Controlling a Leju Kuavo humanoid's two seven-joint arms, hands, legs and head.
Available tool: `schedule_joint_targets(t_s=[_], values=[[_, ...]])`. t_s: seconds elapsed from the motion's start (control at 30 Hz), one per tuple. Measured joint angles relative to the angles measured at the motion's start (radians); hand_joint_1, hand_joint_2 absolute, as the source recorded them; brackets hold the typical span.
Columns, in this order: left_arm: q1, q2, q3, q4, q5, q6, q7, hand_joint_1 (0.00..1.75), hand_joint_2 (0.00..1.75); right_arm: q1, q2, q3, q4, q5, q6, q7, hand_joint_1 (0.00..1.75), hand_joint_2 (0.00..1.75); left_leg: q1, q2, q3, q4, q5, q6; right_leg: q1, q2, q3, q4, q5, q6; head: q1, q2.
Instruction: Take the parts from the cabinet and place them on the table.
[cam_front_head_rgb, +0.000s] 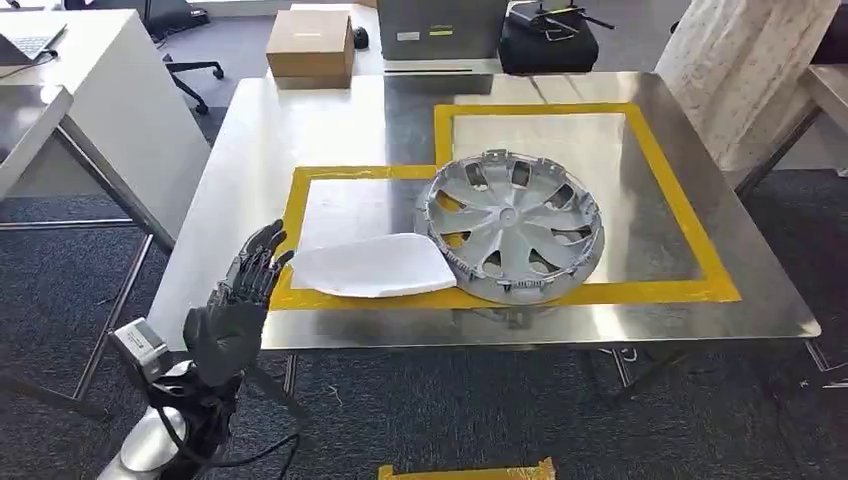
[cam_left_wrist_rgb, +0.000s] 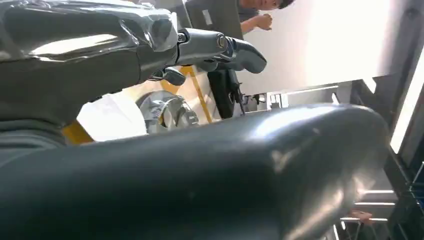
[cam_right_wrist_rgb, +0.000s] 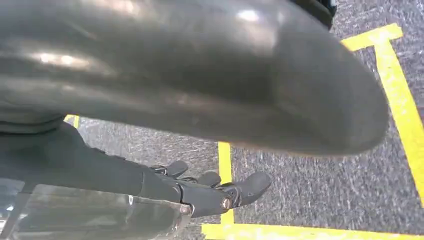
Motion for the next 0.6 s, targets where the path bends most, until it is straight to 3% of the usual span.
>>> schedule_joint_targets(t_s=[0.07,0.1,0.13,0.17,0.23,0.27,0.3,0.33,0.4,0.43,0.47,0.5,0.53,0.6], values=[[0.019,0.003,0.009,0.005,-0.003,0.000,0.002,0.00,0.00,-0.006,-0.009,0.029,-0.006,-0.017,0.000,-0.009,0.00,0.00,-0.006,0.000,-0.003,0.002,0.006,0.009,-0.004,0.000,0.000,-0.006,0.009,0.013,0.000,0.000],[0.026,0.003,0.014,0.007,-0.005,0.000,0.001,0.00,0.00,-0.007,-0.016,0.041,-0.010,-0.024,-0.002,-0.010,0.00,0.00,-0.004,0.002,-0.005,-0.011,0.021,0.019,0.000,-0.001,-0.002,-0.007,0.013,0.021,0.000,0.000],[0.029,0.003,0.017,0.010,-0.006,0.001,0.000,0.00,0.00,-0.010,-0.023,0.053,-0.016,-0.032,-0.006,-0.014,0.00,0.00,0.002,0.006,-0.002,-0.017,0.033,0.023,-0.005,-0.002,-0.013,0.010,-0.008,0.016,0.001,0.000],[0.034,0.003,0.020,0.013,-0.006,0.004,-0.001,0.00,0.00,-0.011,-0.033,0.065,-0.024,-0.040,-0.012,-0.019,0.00,0.00,0.002,0.006,-0.014,-0.017,0.040,0.032,-0.003,-0.003,-0.031,0.053,-0.052,0.006,0.003,0.000],[0.050,0.005,0.030,0.021,-0.007,0.011,-0.002,0.00,0.00,-0.016,-0.042,0.083,-0.035,-0.048,-0.019,-0.023,0.00,0.00,-0.001,0.008,-0.036,-0.016,0.057,0.039,-0.004,-0.003,-0.085,0.205,-0.143,-0.007,0.004,0.000],[0.056,0.005,0.033,0.027,-0.009,0.016,-0.002,0.00,0.00,-0.021,-0.045,0.093,-0.036,-0.052,-0.020,-0.024,0.00,0.00,-0.003,0.009,-0.051,-0.015,0.067,0.039,-0.004,-0.003,-0.106,0.286,-0.176,-0.004,0.005,0.000],[0.061,0.005,0.034,0.031,-0.009,0.018,-0.002,0.00,0.00,-0.024,-0.046,0.100,-0.036,-0.056,-0.020,-0.024,0.00,0.00,-0.004,0.009,-0.061,-0.015,0.074,0.039,-0.005,-0.003,-0.104,0.311,-0.181,0.004,0.003,0.000],[0.068,0.005,0.036,0.035,-0.011,0.025,-0.001,0.00,0.00,-0.029,-0.046,0.108,-0.036,-0.061,-0.020,-0.026,0.00,0.00,-0.004,0.009,-0.072,-0.015,0.082,0.037,-0.006,-0.003,-0.075,0.286,-0.169,0.015,0.004,0.000],[0.077,0.003,0.045,0.044,-0.021,0.035,0.005,0.00,0.00,-0.040,-0.047,0.124,-0.036,-0.075,-0.016,-0.028,0.00,0.00,-0.004,0.009,-0.090,-0.013,0.097,0.031,-0.007,-0.004,0.037,0.128,-0.119,0.034,0.004,0.000],[0.080,0.002,0.049,0.047,-0.023,0.038,0.011,0.00,0.00,-0.047,-0.047,0.130,-0.035,-0.082,-0.011,-0.030,0.00,0.00,-0.004,0.009,-0.097,-0.009,0.103,0.027,-0.007,-0.004,0.100,0.034,-0.106,0.035,0.004,0.000],[0.084,0.000,0.053,0.050,-0.031,0.046,0.018,0.00,0.00,-0.057,-0.047,0.136,-0.032,-0.092,-0.005,-0.033,0.00,0.00,-0.008,0.009,-0.106,-0.003,0.108,0.020,-0.003,-0.004,0.137,-0.034,-0.125,0.022,0.004,0.000],[0.086,-0.002,0.057,0.056,-0.034,0.049,0.024,0.00,0.00,-0.060,-0.047,0.144,-0.027,-0.099,0.002,-0.037,0.00,0.00,-0.008,0.009,-0.106,-0.004,0.116,0.014,0.002,0.000,0.129,-0.017,-0.105,0.014,0.000,0.000],[0.086,-0.002,0.060,0.063,-0.041,0.055,0.027,0.00,0.00,-0.065,-0.046,0.152,-0.023,-0.105,0.005,-0.041,0.00,0.00,-0.006,0.009,-0.108,-0.001,0.122,0.008,0.004,0.000,0.119,-0.021,-0.107,0.012,0.002,0.000],[0.092,-0.009,0.062,0.077,-0.044,0.065,0.048,0.00,0.00,-0.075,-0.042,0.164,-0.010,-0.123,0.016,-0.044,0.00,0.00,-0.004,0.007,-0.110,-0.008,0.138,-0.006,0.006,0.000,0.111,-0.024,-0.094,-0.007,0.001,0.000]])
